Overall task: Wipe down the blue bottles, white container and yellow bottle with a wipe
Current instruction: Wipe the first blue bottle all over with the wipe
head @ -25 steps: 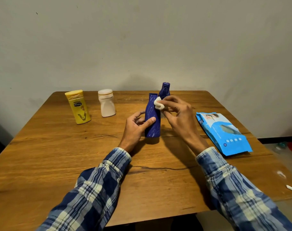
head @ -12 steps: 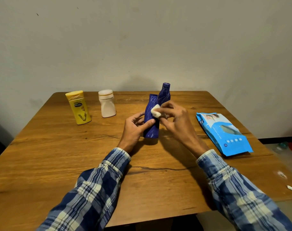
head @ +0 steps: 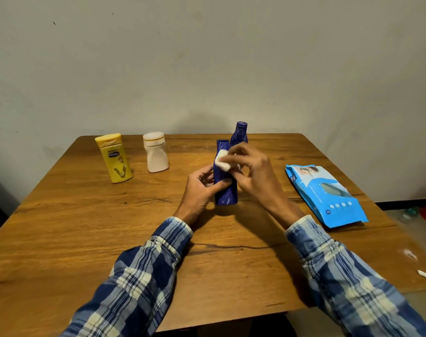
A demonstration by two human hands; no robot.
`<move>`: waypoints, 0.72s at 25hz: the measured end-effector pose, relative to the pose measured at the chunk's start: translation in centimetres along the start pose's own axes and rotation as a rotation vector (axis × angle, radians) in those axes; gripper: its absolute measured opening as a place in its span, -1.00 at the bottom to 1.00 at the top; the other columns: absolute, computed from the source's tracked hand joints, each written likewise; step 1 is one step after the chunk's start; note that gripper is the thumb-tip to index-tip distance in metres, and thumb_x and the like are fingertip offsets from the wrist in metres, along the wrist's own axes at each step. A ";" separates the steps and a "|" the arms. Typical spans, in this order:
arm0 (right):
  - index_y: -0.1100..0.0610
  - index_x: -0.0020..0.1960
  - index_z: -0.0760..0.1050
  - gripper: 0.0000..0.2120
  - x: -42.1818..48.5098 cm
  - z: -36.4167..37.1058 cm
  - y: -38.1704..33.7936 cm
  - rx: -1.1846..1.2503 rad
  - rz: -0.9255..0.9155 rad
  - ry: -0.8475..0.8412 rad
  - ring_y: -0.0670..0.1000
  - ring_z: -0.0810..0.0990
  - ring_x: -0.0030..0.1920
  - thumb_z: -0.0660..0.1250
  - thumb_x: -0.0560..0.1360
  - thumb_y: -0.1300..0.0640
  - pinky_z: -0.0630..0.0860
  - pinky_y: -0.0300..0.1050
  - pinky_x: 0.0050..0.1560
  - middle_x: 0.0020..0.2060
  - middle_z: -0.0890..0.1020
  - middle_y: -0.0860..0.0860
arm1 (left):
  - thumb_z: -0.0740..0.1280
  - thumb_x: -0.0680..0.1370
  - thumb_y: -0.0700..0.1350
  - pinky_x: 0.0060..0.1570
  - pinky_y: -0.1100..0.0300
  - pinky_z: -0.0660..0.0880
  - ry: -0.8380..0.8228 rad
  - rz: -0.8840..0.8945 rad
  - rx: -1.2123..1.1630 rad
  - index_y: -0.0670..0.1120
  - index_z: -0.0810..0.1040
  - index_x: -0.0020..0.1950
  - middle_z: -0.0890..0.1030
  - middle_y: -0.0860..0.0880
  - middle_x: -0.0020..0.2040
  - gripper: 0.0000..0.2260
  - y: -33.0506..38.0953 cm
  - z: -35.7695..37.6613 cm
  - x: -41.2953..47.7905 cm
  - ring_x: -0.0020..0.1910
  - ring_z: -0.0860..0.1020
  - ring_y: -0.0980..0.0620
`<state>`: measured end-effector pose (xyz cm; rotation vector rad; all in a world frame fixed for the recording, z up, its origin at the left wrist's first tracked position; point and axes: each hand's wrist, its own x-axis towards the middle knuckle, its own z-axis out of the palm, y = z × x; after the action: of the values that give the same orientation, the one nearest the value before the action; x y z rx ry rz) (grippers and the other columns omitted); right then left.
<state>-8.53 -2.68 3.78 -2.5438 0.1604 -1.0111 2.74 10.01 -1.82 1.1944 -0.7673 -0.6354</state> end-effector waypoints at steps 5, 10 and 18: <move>0.14 0.16 0.66 -0.73 -0.2 -0.6 0.6 0.089 0.113 0.120 -0.08 0.59 0.09 0.46 0.49 0.32 0.52 -0.39 -0.07 0.10 0.65 -0.01 | 0.42 0.57 -0.26 0.32 -0.21 0.53 -0.025 -0.004 0.036 -0.18 0.47 0.44 0.63 -0.16 0.29 -0.56 -0.2 -0.3 0.3 0.30 0.60 -0.13; 0.17 0.13 0.67 -0.73 -1.5 -0.1 0.8 0.080 -0.007 -0.041 -0.07 0.62 0.11 0.46 0.47 0.37 0.59 -0.25 0.09 0.09 0.66 0.02 | 0.39 0.60 -0.23 0.35 -0.25 0.48 -0.001 -0.017 -0.085 -0.14 0.46 0.47 0.62 -0.17 0.32 -0.58 -0.5 -0.7 0.6 0.33 0.58 -0.18; 0.13 0.18 0.66 -0.71 -2.0 0.2 0.5 0.035 -0.001 -0.077 -0.17 0.50 0.05 0.44 0.49 0.34 0.46 -0.41 0.02 0.10 0.57 -0.01 | 0.27 0.68 -0.23 0.30 -0.18 0.51 -0.068 -0.056 -0.210 -0.19 0.40 0.51 0.58 -0.23 0.36 -0.61 -0.7 -0.4 0.5 0.31 0.56 -0.28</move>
<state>-9.80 -2.53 2.19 -2.5466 0.1195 -0.9073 3.33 9.63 -2.50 1.0086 -0.7073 -0.7872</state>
